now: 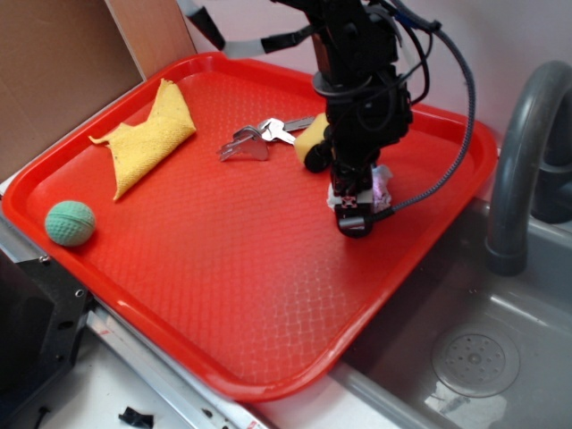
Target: Grab the white paper.
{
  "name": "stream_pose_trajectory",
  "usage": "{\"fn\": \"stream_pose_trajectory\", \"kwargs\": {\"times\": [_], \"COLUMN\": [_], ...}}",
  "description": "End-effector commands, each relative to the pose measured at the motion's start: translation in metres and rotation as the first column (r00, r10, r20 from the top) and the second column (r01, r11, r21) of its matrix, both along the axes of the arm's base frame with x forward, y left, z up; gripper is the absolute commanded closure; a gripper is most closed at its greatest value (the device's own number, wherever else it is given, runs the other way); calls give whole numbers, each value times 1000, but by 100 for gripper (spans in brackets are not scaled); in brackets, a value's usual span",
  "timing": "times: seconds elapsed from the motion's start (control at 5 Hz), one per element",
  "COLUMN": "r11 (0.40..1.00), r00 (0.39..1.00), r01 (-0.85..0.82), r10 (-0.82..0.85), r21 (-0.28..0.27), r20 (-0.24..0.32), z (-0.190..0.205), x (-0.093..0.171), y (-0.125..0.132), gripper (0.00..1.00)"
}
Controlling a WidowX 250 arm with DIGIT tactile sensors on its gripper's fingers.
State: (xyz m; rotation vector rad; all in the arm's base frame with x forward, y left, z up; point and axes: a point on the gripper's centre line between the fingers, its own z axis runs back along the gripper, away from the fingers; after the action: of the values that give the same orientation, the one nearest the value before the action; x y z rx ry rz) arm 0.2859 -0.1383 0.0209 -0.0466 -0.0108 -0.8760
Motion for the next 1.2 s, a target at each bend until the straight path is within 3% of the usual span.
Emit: {"fn": "stream_pose_trajectory", "kwargs": {"times": [0.0,0.2,0.4,0.6,0.8,1.0], "r11": [959,855,745,672,655,683], "r00": [961,862,750,672,656,683], "r01": [-275,-507,-662,-740,-755,-730], "r10": [276,505,657,736,750,725], "r21": [68,110,87,34,36,40], "r20": [-6,46,81,89,89,90], "z": [48,98,138,177,186,180], "x": [-3,-21,-46,-86,-110,-116], "y": [-1,17,27,46,61,60], "gripper": [100,100,100,100,100,100]}}
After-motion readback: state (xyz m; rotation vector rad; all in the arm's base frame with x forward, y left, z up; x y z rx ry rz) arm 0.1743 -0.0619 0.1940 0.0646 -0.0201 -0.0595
